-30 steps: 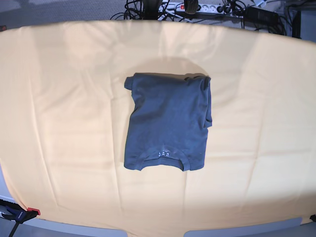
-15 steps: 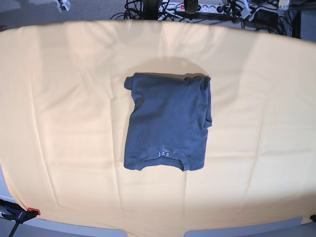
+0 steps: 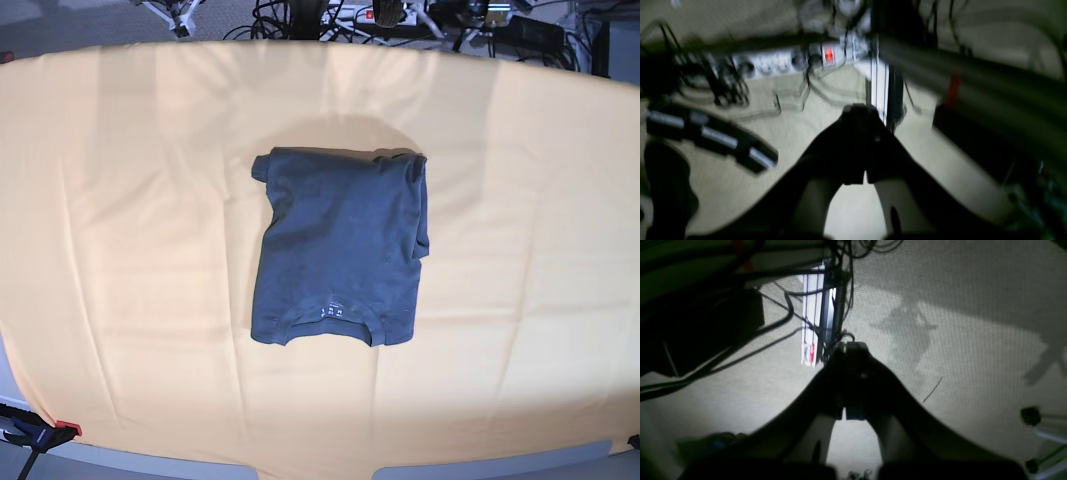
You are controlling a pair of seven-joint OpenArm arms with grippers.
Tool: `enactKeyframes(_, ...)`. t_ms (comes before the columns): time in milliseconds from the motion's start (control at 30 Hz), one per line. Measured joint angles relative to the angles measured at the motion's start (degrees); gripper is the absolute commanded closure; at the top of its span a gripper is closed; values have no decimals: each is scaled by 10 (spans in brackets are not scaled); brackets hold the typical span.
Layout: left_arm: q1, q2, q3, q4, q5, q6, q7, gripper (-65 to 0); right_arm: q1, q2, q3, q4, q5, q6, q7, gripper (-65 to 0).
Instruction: Fold the T-shirt properly
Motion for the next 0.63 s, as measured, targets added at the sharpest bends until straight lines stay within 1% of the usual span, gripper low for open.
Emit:
enactKeyframes(33, 0, 6, 0, -2, 5, 0, -12, 0, 3, 0, -8, -3, 0, 0, 3, 0)
enactKeyframes(100, 0, 19, 0, -5, 12, 3, -13, 0, 12, -1, -23, -3, 0, -2, 4, 0)
enactKeyframes(167, 2, 31, 0, -10, 12, 7, -26, 0, 23, -8, -34, -3, 0, -22, 8, 0)
enactKeyframes(200, 2, 38, 0, -16, 12, 16, -35, 0, 28, -13, -39, -3, -3, -30, 10, 0)
enactKeyframes(233, 2, 44, 0, -21, 12, 30, -46, 0, 31, -19, -43, -3, -26, -31, 13, 0)
enactKeyframes(267, 2, 47, 0, -25, 14, 39, -53, 0, 33, -27, -48, -2, -42, -37, 14, 0)
enactKeyframes(333, 0, 50, 0, -36, 14, 52, -57, 0, 34, -42, -56, -2, -56, -47, 13, 0)
enactKeyframes(467, 1, 50, 0, -54, 15, 55, -57, 0, 32, -58, -57, -2, -56, -49, 12, 0)
enactKeyframes(633, 8, 51, 0, -59, 15, 53, -63, 0, 32, -58, -57, -2, -55, -29, 12, 0)
